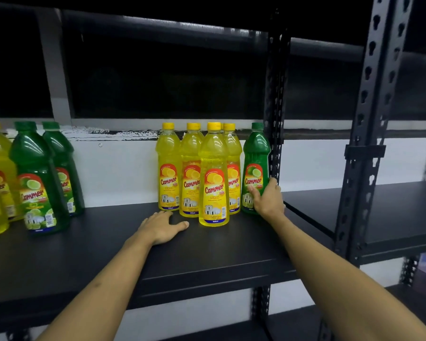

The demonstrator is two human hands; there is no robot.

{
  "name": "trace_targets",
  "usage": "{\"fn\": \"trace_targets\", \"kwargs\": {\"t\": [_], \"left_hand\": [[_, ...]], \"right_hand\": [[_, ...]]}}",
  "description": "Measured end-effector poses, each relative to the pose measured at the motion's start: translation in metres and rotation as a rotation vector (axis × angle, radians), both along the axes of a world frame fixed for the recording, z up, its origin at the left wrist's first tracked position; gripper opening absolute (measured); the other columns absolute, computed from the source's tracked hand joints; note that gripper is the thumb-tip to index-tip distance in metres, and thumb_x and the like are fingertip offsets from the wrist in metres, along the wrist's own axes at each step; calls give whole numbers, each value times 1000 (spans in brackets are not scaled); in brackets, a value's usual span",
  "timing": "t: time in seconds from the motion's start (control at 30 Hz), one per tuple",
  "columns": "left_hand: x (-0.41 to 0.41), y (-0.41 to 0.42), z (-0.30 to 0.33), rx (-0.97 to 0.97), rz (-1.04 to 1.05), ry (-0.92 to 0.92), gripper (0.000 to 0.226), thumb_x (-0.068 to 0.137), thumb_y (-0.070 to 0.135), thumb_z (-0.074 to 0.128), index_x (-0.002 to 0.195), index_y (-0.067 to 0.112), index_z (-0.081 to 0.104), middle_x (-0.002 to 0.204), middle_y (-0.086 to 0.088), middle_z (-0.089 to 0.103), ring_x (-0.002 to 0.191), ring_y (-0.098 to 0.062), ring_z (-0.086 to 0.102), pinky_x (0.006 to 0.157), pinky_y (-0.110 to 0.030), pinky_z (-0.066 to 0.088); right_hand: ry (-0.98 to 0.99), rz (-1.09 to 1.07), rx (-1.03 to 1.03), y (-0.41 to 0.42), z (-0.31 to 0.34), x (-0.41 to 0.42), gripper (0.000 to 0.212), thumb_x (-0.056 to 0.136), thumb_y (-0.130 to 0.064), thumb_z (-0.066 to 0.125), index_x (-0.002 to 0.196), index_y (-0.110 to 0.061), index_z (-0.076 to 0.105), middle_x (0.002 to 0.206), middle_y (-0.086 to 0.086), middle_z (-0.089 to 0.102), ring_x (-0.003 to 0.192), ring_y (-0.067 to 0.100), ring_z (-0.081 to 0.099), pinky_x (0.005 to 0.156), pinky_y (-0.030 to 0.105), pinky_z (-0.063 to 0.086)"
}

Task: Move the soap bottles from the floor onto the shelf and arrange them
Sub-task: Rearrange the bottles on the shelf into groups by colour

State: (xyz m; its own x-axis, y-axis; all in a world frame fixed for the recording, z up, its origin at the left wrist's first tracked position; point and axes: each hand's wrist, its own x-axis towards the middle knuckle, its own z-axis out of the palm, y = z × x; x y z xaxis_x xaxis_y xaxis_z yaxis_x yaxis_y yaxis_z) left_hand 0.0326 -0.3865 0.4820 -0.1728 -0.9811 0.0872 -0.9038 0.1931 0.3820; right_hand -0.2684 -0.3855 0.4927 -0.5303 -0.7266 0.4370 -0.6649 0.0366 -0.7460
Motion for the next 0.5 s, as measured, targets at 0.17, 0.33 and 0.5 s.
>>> {"fn": "trace_targets", "kwargs": {"t": [0.17,0.33,0.5], "left_hand": [[3,13,4,-2,-29,3,74,97,60,50,154,16,37,159,-7,38,145,-27,37,118,-42,32],[8,39,-2,-90,-125,-28,53,102,49,48,146,19,47,147,-5,52,136,-24,47,111,-41,40],[19,61,-5,-128,-189,93,56,97,55,54,145,28,46,145,1,54,135,-19,48,109,-42,43]], "right_hand": [[25,11,-35,34,-5,2,68,92,-57,62,136,-12,37,129,17,54,118,38,56,98,62,47],[21,66,-65,62,-10,10,70,85,-65,63,130,-18,37,126,11,58,115,36,61,94,62,50],[85,89,-74,91,-13,36,73,86,-69,60,134,-19,39,134,8,58,122,31,57,106,59,39]]}}
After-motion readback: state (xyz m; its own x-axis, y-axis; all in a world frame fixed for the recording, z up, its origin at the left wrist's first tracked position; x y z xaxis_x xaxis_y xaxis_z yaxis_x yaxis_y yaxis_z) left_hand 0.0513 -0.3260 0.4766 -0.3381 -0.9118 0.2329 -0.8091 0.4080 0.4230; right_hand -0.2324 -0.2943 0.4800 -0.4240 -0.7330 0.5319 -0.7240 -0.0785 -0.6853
